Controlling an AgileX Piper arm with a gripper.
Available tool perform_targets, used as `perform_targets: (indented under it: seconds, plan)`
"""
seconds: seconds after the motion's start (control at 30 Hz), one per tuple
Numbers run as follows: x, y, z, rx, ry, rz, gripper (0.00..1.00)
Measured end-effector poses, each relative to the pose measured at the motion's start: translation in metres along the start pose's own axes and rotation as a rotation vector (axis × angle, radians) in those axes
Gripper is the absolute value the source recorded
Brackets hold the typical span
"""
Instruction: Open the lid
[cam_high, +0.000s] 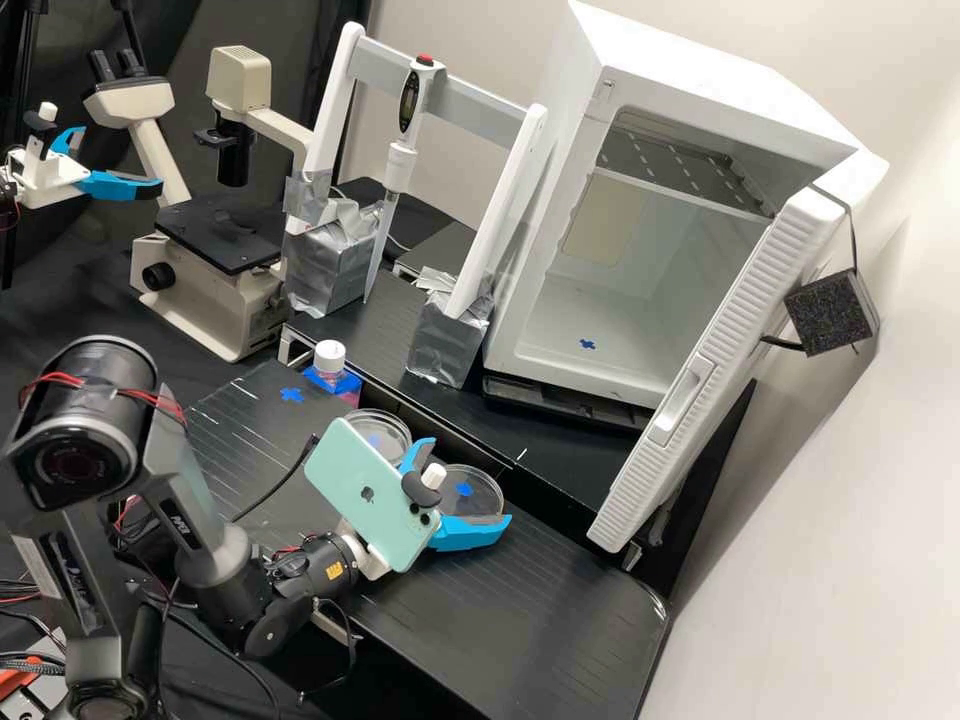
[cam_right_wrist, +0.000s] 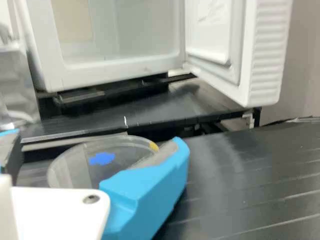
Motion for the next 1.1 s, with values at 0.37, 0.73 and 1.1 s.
perform_targets:
  seconds: [0.37, 0.73, 1.1]
  plan:
    - [-0.043, 0.002, -0.07, -0.042, 0.311, 0.14, 1.0]
    - [-0.048, -0.017, -0.104, -0.055, 0.489, 0.143, 1.0]
    - [-0.013, -0.043, -0.074, -0.006, 0.272, 0.024, 1.0]
